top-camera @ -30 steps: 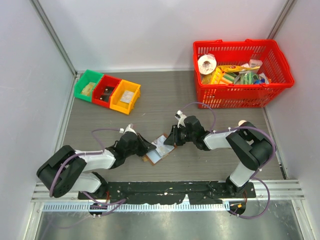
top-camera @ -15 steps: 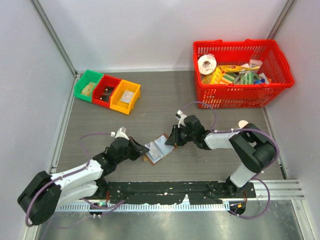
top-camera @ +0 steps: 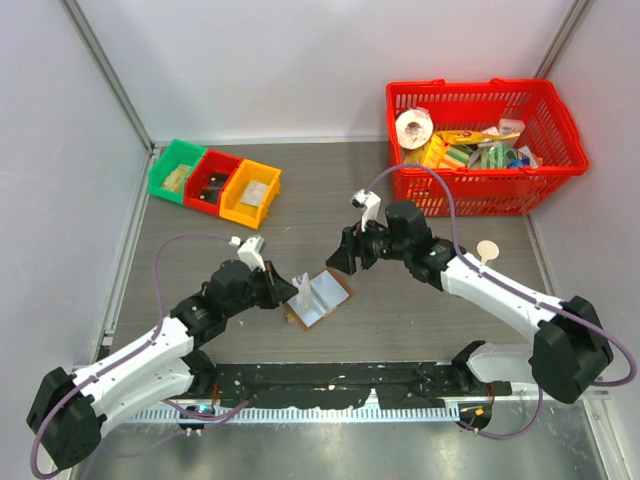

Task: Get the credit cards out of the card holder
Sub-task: Remove the credit card from the card holder.

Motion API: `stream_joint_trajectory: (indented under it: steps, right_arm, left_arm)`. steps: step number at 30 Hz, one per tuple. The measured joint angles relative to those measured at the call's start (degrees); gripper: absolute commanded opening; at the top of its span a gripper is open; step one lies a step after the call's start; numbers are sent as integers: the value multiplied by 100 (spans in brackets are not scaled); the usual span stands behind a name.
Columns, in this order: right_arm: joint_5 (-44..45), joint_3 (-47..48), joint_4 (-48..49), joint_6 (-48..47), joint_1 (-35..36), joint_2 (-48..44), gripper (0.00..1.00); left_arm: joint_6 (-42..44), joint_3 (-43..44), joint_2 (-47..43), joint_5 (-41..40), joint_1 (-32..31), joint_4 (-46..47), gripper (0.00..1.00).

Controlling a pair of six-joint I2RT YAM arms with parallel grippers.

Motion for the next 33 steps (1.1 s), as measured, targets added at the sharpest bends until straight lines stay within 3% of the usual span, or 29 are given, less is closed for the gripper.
stream_joint_trajectory:
  steps: [12, 20, 22, 24, 25, 26, 27, 33]
  right_arm:
    - [-1036, 1281, -2284, -3010, 544, -177, 67]
    - [-1255, 2131, -3220, -4094, 772, 348, 63]
    - [-1318, 2194, -3324, -4221, 817, 463, 56]
    - [-1401, 2225, -3388, -4310, 831, 546, 34]
    - [-1462, 2229, -3427, -4330, 828, 566, 16]
    - [-1486, 2234, -3458, -4374, 826, 573, 8]
    - [-1510, 2240, -3510, -4402, 824, 575, 1]
    - [-1582, 2240, -3646, -4317, 822, 560, 1]
  left_arm:
    - [2579, 1587, 920, 1810, 0, -756, 0]
    - [3598, 2492, 1141, 2597, 0, -1611, 0]
    - [3825, 2723, 1180, 2798, -4, -1770, 0]
    - [3969, 2848, 1211, 2911, 2, -1921, 0]
    - [4059, 2903, 1228, 2966, 9, -2028, 0]
    - [4113, 2924, 1241, 2992, 9, -2083, 1]
    - [4177, 2955, 1255, 3014, 11, -2175, 5]
    - [4354, 2981, 1209, 2684, 0, -2273, 57]
